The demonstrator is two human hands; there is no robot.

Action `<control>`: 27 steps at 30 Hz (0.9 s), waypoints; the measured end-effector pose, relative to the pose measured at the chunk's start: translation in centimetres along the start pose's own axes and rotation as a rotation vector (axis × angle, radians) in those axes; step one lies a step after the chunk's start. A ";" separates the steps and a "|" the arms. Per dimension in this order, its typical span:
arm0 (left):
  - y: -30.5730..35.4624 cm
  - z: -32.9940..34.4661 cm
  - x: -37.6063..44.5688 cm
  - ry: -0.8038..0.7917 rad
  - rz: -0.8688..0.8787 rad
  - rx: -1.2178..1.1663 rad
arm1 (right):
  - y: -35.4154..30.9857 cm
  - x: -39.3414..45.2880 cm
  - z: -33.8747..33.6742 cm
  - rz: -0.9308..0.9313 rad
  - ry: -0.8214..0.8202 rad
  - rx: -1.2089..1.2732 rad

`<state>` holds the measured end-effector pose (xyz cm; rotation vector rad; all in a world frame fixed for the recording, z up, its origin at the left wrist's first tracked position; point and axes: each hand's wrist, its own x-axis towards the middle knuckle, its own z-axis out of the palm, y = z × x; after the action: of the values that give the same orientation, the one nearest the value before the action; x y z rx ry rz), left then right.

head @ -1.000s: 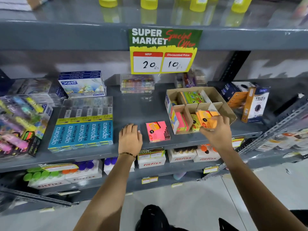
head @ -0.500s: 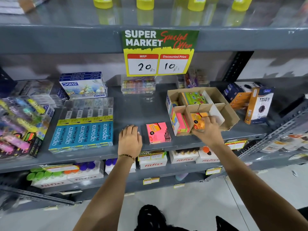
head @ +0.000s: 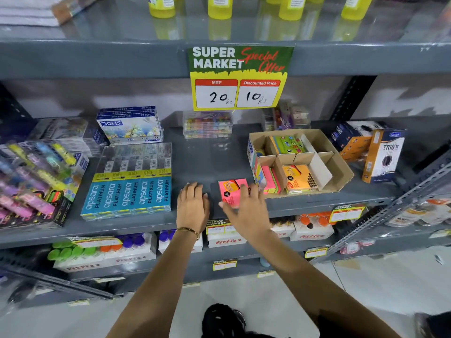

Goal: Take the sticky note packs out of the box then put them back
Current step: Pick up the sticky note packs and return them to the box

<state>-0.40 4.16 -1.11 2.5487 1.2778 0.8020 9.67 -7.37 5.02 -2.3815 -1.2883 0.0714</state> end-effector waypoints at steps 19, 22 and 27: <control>3.1 0.0 -0.1 -0.033 0.091 -0.037 | 2.9 -2.8 -5.1 -0.068 0.356 0.344; 4.6 0.4 0.0 -0.070 0.113 -0.051 | 7.2 -1.5 -7.4 0.069 0.420 0.296; 5.2 1.4 -0.2 -0.088 0.118 -0.004 | 12.4 2.0 -6.9 0.249 0.299 0.148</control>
<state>3.85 0.95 -0.39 2.6451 1.1082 0.7034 22.29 -14.06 6.71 -2.3062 -0.8195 -0.1083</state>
